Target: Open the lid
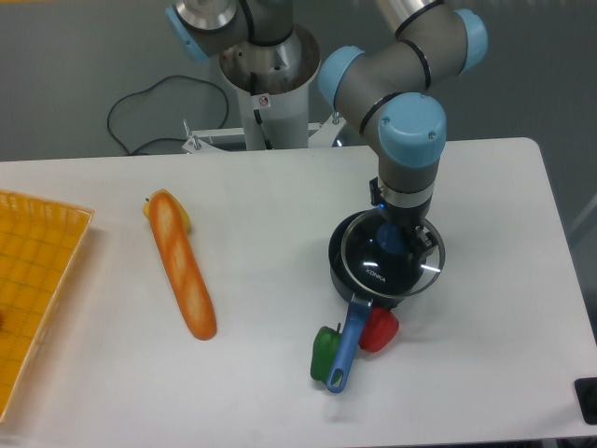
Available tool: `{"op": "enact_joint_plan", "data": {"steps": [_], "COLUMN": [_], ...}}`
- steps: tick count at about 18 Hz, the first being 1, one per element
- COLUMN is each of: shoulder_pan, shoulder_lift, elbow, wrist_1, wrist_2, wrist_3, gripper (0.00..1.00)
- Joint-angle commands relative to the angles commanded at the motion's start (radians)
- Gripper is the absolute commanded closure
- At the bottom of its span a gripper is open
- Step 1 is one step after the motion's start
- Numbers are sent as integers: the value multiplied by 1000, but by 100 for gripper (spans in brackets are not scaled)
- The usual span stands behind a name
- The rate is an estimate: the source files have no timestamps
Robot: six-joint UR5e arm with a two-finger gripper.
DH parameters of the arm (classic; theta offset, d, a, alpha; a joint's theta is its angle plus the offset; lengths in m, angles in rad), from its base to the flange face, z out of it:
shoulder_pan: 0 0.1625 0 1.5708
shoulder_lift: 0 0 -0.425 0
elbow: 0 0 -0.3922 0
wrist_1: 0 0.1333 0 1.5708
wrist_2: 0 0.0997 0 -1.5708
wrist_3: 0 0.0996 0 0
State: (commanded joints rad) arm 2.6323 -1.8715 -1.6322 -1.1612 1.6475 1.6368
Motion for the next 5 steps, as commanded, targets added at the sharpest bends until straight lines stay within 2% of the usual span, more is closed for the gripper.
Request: {"op": "enact_joint_plan", "data": {"steps": [5], "shoulder_pan": [9], "shoulder_lift": [2], "elbow": [3], "wrist_1": [-2], "wrist_2": [0], "wrist_3": [0], "gripper": [33]}}
